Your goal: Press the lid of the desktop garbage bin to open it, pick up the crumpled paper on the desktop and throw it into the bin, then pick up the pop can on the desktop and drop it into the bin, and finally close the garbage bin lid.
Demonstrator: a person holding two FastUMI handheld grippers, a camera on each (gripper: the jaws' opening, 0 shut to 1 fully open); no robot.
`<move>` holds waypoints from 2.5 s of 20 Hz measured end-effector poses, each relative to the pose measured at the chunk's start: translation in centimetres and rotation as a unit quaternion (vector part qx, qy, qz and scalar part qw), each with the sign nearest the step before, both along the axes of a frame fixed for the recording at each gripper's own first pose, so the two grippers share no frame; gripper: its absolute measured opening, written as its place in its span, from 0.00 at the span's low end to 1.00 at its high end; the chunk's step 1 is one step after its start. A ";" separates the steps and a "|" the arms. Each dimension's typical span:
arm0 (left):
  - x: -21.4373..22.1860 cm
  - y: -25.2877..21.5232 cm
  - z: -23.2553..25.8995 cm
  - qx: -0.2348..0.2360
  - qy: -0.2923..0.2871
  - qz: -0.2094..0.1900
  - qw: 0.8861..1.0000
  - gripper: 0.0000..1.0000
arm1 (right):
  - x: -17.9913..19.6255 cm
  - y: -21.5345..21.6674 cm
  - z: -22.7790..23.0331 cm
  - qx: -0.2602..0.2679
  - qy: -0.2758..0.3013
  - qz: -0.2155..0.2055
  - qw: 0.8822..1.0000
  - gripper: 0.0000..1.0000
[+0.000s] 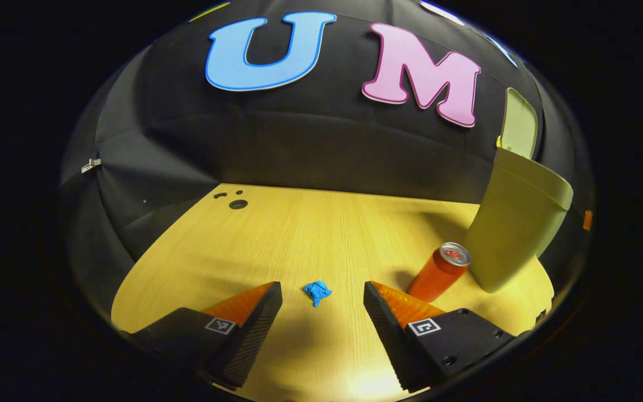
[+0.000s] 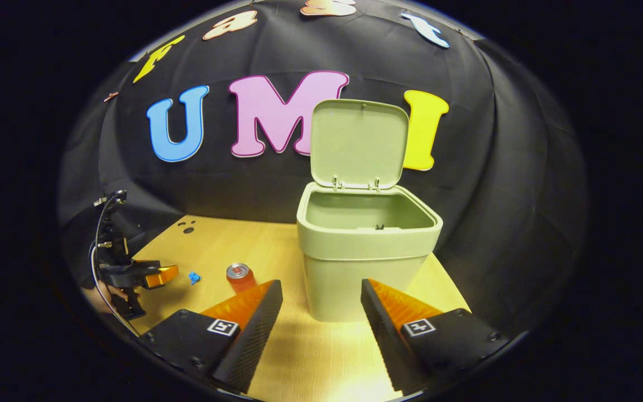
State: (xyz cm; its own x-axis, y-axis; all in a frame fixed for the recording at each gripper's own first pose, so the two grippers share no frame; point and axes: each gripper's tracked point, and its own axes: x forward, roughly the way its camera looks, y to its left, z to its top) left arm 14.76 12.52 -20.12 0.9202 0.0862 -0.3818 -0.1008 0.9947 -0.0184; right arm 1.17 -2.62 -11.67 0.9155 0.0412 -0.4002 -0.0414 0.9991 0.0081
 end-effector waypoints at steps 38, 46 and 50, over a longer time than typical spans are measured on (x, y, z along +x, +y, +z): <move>3.8 -4.4 6.6 0.061 -0.009 -0.045 0.997 0.31 | -0.8 -1.0 -5.0 0.023 0.043 0.011 0.999 0.99; 1.5 -17.6 18.5 0.071 -0.098 -0.168 0.978 0.31 | -1.0 -3.4 -4.0 0.037 0.016 0.001 0.999 0.99; 1.1 -25.6 21.3 0.058 -0.123 -0.243 0.960 0.30 | -1.3 -5.3 -3.8 0.034 0.009 -0.011 0.999 1.00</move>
State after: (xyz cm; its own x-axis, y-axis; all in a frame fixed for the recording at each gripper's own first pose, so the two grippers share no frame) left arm 15.85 -13.05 1.21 0.9234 -0.3479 -0.1624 0.3696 0.9199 0.1309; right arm -0.14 -7.94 -15.51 0.9095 0.0487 -0.4128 -0.0184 0.9969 0.0770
